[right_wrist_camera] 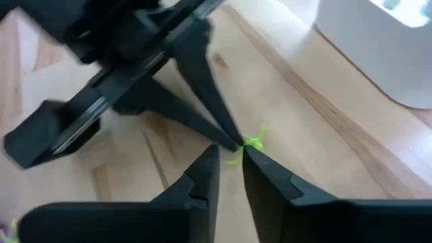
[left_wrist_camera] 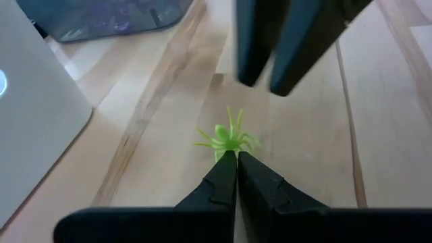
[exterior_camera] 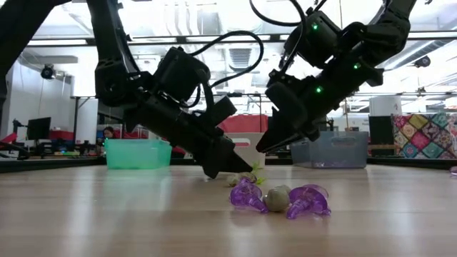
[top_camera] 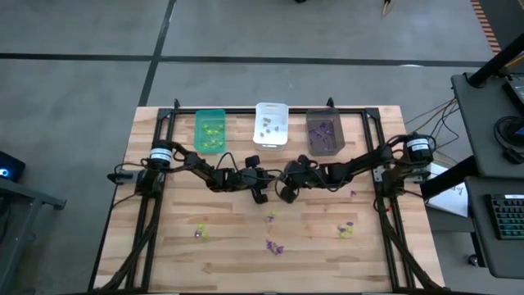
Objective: Sort Halloween decoration
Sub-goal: Put the green spider toy into the blue bin
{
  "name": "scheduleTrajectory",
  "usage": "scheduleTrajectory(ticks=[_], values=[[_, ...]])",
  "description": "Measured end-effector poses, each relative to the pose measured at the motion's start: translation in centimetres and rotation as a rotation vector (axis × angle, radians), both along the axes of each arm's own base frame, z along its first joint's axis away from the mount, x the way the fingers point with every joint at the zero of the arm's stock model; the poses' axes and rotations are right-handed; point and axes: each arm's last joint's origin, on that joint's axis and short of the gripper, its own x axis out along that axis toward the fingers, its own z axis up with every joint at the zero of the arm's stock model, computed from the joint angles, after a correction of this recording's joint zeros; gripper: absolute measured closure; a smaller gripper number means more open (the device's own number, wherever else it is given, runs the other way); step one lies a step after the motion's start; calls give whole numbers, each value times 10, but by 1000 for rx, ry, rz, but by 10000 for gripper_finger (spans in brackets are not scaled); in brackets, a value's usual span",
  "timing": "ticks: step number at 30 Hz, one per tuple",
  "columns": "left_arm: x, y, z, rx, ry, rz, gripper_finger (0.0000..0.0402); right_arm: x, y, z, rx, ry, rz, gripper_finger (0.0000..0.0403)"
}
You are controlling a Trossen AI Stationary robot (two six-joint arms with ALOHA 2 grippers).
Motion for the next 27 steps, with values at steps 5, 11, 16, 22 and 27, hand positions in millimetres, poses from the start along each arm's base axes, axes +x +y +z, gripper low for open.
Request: scheduleTrajectory(ticks=[5,11,16,22,27], values=[[0,0,0,-3,2,2,401,0,-8,0,50,-14,-65,298],[0,0,-1,-3,4,1,401,0,-13,-2,129,-29,-106,241],[-1,0,-1,-3,5,0,401,2,-14,-13,156,-16,-134,217],[-1,0,-1,-4,7,0,401,8,-16,-30,139,-36,-144,222],[-1,0,-2,-3,12,1,401,11,-16,-37,128,-43,-141,253]])
